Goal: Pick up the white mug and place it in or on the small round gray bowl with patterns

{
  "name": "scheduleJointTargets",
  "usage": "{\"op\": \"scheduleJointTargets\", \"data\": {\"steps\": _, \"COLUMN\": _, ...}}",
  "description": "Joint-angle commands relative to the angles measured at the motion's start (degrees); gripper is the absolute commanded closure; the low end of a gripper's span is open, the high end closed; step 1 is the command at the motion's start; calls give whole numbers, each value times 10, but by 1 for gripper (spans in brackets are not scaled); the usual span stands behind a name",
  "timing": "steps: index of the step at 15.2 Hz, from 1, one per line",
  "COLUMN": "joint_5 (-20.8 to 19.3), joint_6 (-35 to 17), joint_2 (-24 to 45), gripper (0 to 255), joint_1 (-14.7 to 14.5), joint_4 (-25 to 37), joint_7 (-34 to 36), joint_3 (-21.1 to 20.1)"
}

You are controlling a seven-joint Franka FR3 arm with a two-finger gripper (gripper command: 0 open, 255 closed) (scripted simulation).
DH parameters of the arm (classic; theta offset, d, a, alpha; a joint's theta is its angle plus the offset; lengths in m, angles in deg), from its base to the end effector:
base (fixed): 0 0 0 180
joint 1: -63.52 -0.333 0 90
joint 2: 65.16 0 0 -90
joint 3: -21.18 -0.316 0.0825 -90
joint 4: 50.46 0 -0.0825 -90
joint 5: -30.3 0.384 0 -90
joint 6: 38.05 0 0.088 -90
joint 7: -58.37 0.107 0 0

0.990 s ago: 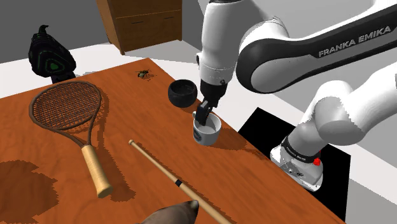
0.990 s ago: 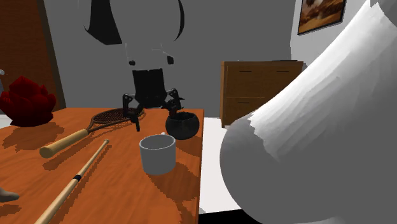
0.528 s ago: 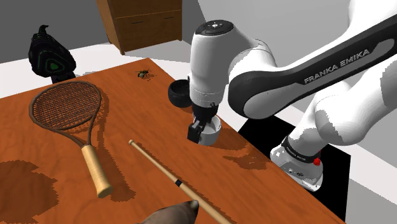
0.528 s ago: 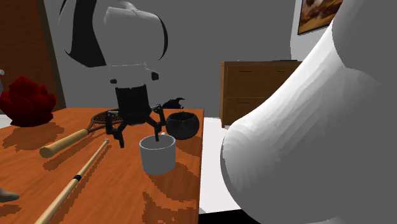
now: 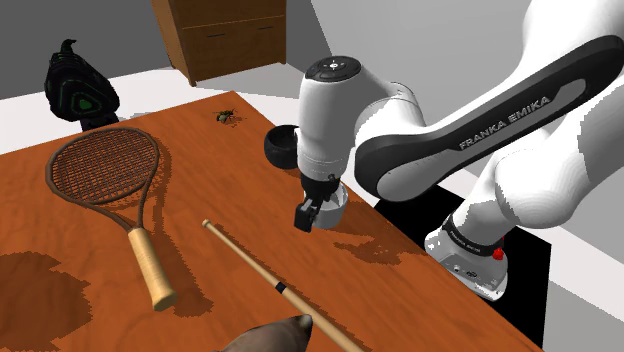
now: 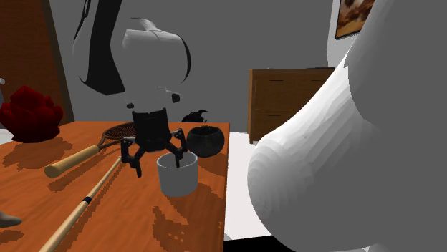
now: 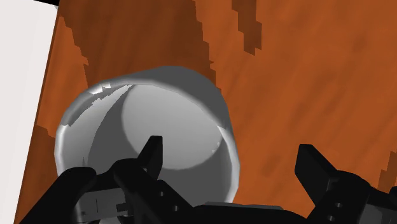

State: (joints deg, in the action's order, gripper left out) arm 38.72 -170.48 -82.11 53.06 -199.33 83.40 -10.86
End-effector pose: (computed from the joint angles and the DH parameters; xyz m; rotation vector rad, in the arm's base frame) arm 0.3107 0.2788 0.3396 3.0741 0.2802 0.0072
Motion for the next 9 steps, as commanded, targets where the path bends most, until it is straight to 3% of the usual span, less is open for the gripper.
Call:
{"op": "scheduleJointTargets", "data": {"steps": 1, "joint_5": 0, "joint_6": -1, "joint_2": 1, "gripper": 0, "joint_1": 0, "joint_4": 0, "joint_7": 0, "joint_3": 0}}
{"op": "scheduleJointTargets", "data": {"steps": 4, "joint_5": 0, "joint_6": -1, "joint_2": 1, "gripper": 0, "joint_1": 0, "joint_4": 0, "joint_7": 0, "joint_3": 0}}
{"op": "scheduleJointTargets", "data": {"steps": 5, "joint_5": 0, "joint_6": -1, "joint_2": 1, "gripper": 255, "joint_1": 0, "joint_4": 0, "joint_7": 0, "joint_3": 0}}
{"op": "scheduleJointTargets", "data": {"steps": 9, "joint_5": 0, "joint_6": -1, "joint_2": 1, "gripper": 255, "joint_1": 0, "joint_4": 0, "joint_7": 0, "joint_3": 0}}
